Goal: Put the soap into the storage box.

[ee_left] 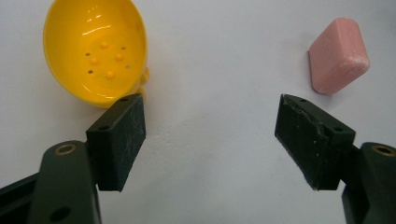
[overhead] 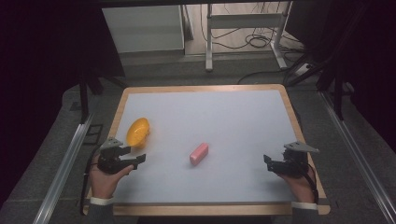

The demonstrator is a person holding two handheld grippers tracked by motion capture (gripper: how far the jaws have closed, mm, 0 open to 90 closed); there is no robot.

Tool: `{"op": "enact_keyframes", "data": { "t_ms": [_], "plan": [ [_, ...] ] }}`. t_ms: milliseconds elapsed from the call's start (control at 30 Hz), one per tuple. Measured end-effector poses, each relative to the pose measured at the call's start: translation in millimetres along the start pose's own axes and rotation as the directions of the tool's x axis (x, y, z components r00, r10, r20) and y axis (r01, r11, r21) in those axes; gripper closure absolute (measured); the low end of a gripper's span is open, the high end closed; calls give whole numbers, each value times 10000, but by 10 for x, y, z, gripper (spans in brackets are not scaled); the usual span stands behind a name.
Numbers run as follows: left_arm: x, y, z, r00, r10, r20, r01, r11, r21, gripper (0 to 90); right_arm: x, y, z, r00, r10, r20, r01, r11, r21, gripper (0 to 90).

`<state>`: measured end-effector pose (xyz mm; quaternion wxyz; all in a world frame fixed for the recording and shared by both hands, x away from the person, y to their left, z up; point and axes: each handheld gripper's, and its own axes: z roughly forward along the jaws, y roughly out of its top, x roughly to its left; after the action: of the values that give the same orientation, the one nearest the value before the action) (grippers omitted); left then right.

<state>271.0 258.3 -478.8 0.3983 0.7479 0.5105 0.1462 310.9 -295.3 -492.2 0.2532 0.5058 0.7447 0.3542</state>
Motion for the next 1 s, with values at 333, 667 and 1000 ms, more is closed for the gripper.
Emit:
{"op": "enact_keyframes", "data": {
  "t_ms": [333,667,1000],
  "plan": [
    [-92,155,-30,9994,279,194,-279,9996,34,233,0,-12,4,9999,-80,142,79,10000,45,67],
    [-177,277,-40,9984,538,154,-538,9986,-11,223,-8,-24,-10,9997,-87,232,86,10000,29,68],
    [-323,399,11,9957,920,110,-923,9953,283,223,-17,-29,-10,9996,-159,235,157,9999,58,67]
  ]
}}
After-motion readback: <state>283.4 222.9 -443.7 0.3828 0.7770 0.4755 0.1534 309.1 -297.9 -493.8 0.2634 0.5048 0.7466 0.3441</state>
